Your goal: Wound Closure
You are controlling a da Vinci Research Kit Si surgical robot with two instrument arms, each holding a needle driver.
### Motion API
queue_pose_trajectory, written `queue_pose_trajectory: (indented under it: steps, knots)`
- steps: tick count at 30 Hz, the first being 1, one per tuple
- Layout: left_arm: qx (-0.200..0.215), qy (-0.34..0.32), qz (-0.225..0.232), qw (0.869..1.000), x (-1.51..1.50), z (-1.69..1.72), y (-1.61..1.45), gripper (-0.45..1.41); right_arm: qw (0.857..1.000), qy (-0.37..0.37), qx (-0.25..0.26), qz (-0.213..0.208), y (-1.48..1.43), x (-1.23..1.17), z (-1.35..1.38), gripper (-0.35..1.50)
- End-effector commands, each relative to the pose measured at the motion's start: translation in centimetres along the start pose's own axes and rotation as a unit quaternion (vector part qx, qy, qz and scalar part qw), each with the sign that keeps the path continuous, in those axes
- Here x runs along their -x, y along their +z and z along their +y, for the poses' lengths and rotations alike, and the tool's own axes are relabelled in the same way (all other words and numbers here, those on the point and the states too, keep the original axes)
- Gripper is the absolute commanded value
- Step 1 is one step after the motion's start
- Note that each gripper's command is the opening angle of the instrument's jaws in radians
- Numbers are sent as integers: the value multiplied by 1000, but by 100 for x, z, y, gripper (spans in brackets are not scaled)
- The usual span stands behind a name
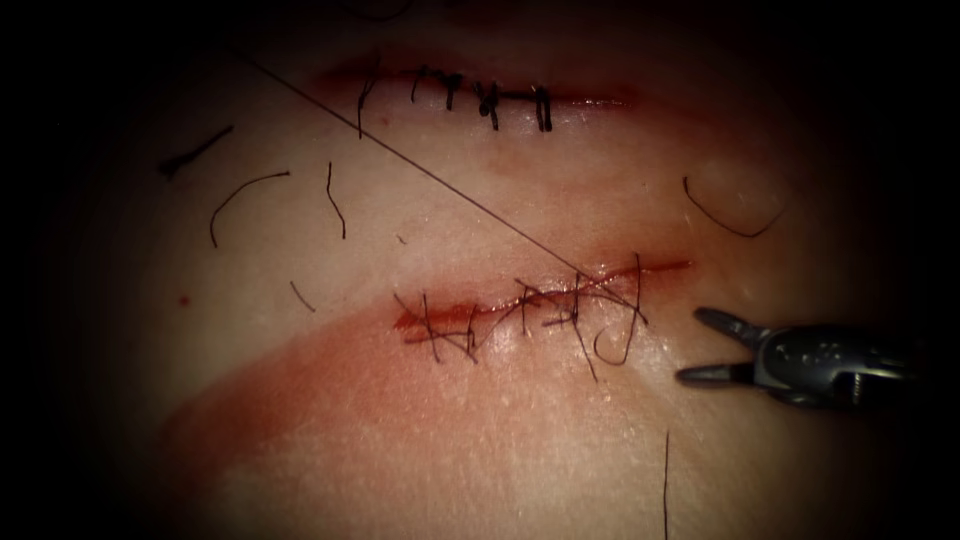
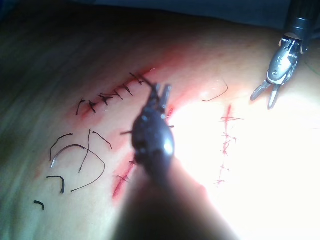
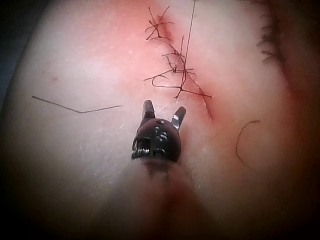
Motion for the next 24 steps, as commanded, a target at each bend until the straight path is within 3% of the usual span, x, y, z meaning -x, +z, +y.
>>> queue_pose_trajectory:
  steps: [1,5,16,24]
  knots:
    - [-1,1,-1,1000,5,-2,6,-45,1000,4,4,-5,2,6,-8,148]
    - [-6,1,-4,1000,6,-1,12,-45,1000,12,16,-13,13,-1,-5,148]
    - [-6,3,0,1000,7,4,24,-45,999,9,38,-22,98,-39,7,148]
    - [-5,4,0,1000,5,7,21,-45,998,-12,53,-25,143,-40,12,148]
